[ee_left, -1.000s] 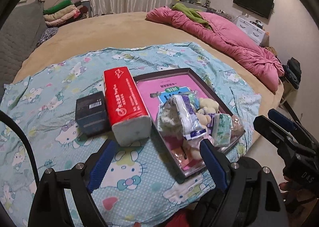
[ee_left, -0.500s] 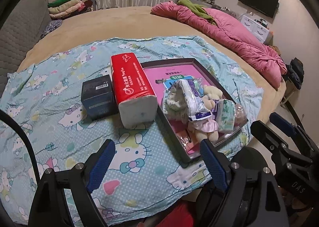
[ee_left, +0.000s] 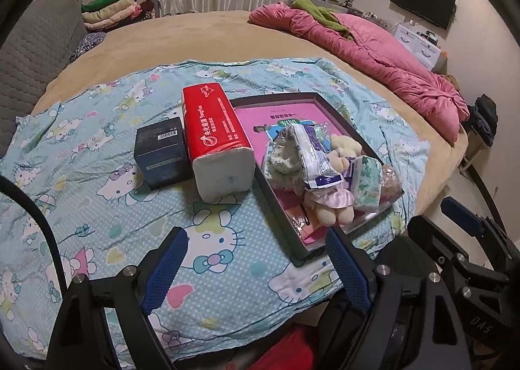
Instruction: Organize soft objects
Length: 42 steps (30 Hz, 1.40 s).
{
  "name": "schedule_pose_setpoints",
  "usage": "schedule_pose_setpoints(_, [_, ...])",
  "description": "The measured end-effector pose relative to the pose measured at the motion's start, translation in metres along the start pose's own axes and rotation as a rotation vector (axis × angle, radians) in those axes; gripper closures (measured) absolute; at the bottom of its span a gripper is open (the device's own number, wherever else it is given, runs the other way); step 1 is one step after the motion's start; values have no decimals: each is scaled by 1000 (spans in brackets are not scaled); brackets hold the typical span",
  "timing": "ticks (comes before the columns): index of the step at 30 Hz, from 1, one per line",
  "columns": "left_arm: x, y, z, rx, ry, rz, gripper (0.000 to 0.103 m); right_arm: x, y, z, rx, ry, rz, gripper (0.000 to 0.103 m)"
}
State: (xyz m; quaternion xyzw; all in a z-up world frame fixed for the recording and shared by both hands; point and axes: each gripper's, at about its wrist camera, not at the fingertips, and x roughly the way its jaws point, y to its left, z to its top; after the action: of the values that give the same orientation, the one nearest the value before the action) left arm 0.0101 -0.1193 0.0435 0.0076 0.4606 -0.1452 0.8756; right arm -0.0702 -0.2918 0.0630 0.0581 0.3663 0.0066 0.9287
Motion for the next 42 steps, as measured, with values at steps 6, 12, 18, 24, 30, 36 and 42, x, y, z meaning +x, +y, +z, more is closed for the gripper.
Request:
schedule_pose_setpoints(6, [1, -2, -1, 9, 8, 7, 17, 4, 2, -2, -3, 10, 10, 21])
schedule_pose_setpoints(12, [4, -1, -2, 2, 19, 12, 17, 7, 0, -3, 8, 22, 11, 21])
schedule_pose_setpoints(18, [5, 1, -3, -3, 16, 17, 17, 10, -1, -4, 8, 26, 16, 21])
schedule_pose_setpoints(24, [7, 3, -4, -9, 21, 21, 17, 11, -1, -4, 12, 30, 18, 21])
schedule_pose_setpoints(30, [8, 2, -5, -5, 26, 21, 17, 11, -1, -4, 11, 30, 17, 21])
schedule_pose_setpoints(36, [8, 2, -5, -6, 28, 23, 17, 11, -1, -4, 11, 30, 17, 21])
schedule_pose_setpoints(42, [9, 2, -5, -5, 29, 25, 17, 11, -1, -4, 11, 30, 17, 21])
